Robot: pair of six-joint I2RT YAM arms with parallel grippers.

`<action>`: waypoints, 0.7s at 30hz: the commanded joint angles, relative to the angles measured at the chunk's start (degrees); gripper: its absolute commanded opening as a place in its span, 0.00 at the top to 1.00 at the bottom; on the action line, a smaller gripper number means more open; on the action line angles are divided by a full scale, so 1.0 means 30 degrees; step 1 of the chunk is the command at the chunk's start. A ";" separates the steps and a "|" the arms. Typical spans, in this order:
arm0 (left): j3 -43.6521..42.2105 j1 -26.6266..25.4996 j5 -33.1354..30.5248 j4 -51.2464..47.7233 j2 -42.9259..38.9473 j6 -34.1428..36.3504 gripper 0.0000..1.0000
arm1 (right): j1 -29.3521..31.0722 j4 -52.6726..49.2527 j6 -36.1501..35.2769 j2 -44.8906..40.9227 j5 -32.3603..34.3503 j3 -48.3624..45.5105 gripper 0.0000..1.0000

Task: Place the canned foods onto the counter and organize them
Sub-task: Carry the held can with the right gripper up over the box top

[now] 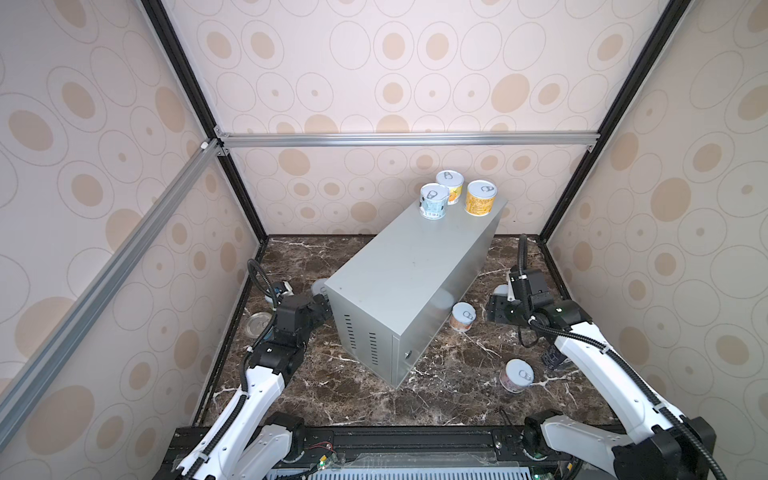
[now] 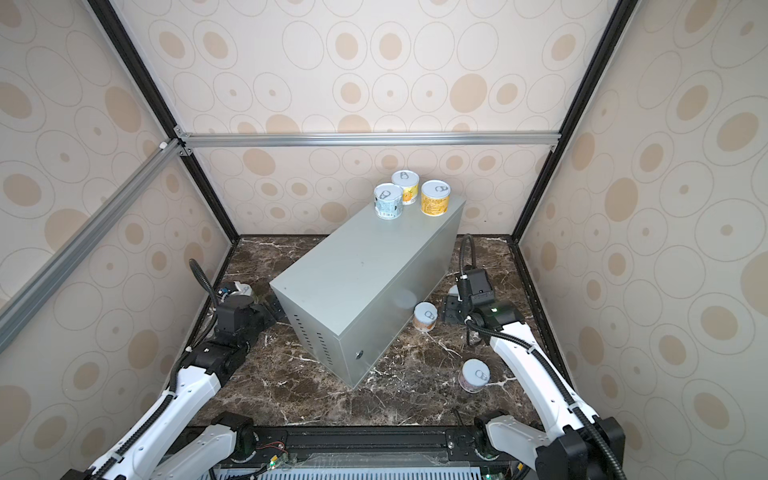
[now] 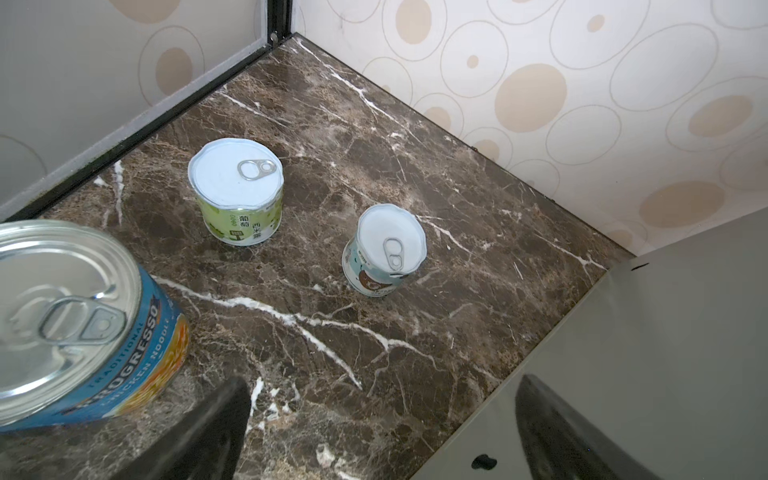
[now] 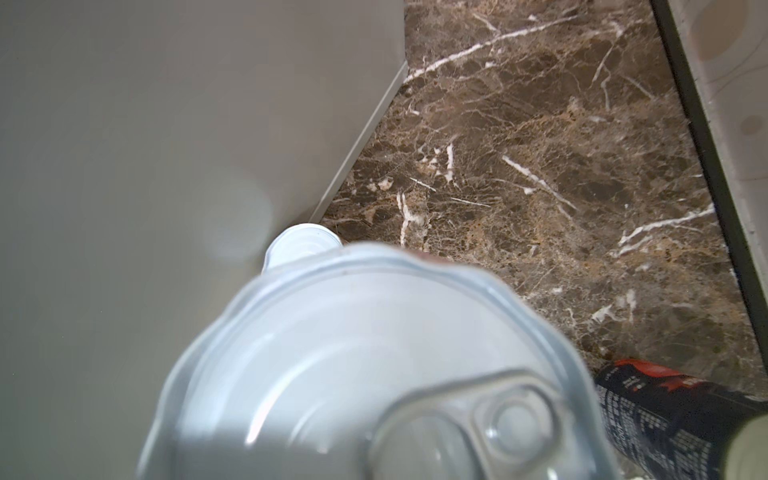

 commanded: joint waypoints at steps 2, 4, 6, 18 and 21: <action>0.0636 -0.0290 0.0978 -0.1528 -0.0760 0.0494 0.01 | 0.0672 -0.1894 -0.0577 -0.0785 -0.0204 0.2087 0.51; 0.0693 -0.0280 0.1006 -0.1732 -0.0939 0.0570 0.00 | 0.0874 -0.2764 -0.0715 -0.0741 -0.0363 0.3000 0.51; 0.0844 -0.0270 0.0963 -0.1994 -0.1052 0.0726 0.01 | 0.1087 -0.3602 -0.0904 -0.0748 -0.0385 0.4018 0.52; 0.2840 -0.0204 0.0306 -0.3212 -0.0399 0.1856 0.01 | 0.1364 -0.6441 -0.2229 -0.0150 -0.2231 0.8896 0.55; 0.3493 -0.0123 0.0231 -0.3429 -0.0011 0.2103 0.01 | 0.1511 -0.6971 -0.2510 0.0469 -0.2457 1.0446 0.55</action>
